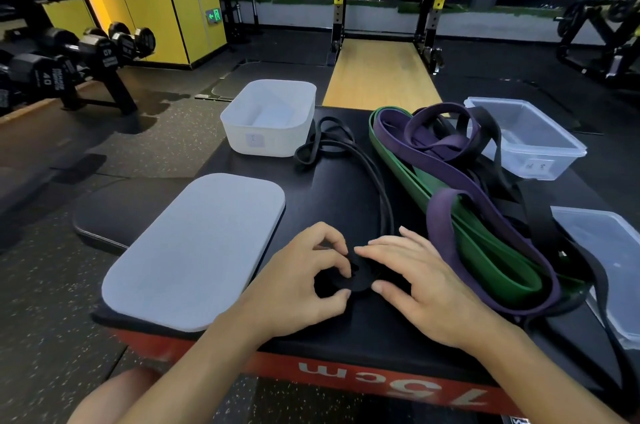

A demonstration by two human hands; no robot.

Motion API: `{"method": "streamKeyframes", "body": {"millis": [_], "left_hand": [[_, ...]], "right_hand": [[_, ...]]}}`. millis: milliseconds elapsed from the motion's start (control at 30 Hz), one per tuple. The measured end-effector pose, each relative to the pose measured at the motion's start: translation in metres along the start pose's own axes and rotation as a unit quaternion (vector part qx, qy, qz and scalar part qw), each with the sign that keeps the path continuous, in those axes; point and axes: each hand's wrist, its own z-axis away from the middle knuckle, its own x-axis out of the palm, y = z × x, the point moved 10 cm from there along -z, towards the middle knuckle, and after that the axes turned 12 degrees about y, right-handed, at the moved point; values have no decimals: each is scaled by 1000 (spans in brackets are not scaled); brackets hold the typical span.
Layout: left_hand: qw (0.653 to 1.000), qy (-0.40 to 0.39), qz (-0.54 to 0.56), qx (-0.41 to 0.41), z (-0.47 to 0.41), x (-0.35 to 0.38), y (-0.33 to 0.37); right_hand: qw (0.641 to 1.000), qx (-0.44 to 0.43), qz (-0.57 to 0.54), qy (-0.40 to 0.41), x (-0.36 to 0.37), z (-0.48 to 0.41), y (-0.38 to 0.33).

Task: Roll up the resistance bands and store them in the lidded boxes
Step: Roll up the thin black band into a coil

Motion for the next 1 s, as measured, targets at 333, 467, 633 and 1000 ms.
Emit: {"method": "streamKeyframes", "body": {"millis": [333, 467, 633, 1000], "left_hand": [[999, -32, -13, 21, 0, 4, 9], [998, -50, -18, 31, 1, 7, 11], [997, -56, -25, 42, 0, 9, 10], [999, -29, -22, 39, 0, 4, 12]], "right_hand": [[1000, -8, 8, 14, -5, -2, -5], [1000, -2, 8, 0, 0, -2, -4], [1000, 19, -7, -8, 2, -1, -1], [997, 42, -69, 9, -10, 3, -5]]}}
